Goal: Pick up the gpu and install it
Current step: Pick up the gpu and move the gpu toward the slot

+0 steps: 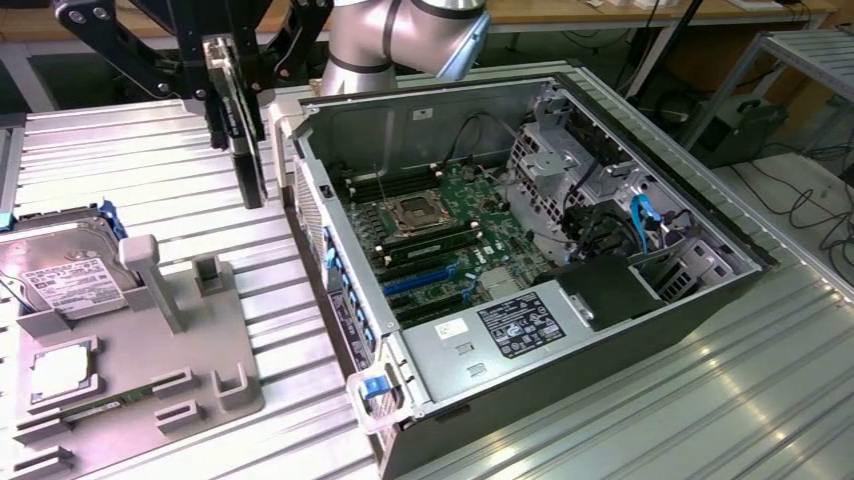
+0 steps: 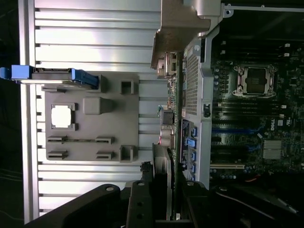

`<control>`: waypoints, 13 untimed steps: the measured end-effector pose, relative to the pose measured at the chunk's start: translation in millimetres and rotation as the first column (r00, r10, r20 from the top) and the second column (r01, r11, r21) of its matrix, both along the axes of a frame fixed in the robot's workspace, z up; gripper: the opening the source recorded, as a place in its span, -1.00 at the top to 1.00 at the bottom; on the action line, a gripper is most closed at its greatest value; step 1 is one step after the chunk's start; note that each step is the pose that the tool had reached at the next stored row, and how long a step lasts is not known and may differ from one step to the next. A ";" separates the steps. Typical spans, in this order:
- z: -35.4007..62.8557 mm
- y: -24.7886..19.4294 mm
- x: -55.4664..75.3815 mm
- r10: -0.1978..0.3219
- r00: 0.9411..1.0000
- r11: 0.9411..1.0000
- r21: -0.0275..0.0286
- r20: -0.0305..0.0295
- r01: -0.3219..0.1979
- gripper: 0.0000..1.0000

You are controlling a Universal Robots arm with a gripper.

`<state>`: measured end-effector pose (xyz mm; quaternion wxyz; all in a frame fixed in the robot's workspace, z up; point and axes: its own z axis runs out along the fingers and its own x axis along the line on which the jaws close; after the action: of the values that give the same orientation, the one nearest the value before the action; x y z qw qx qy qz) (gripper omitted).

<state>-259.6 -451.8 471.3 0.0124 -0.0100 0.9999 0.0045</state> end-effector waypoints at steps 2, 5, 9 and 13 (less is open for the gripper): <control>0.0 0.0 2.6 0.000 1.000 1.000 0.000 0.000 0.000 0.44; -0.1 0.0 6.3 0.000 1.000 1.000 0.000 0.000 0.000 0.44; -0.4 0.0 10.7 0.000 1.000 1.000 0.000 0.000 0.000 0.44; -0.5 0.0 15.9 0.000 1.000 1.000 0.000 0.000 0.000 0.44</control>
<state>-243.7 -451.7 470.8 0.0124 -0.0100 0.9999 0.0044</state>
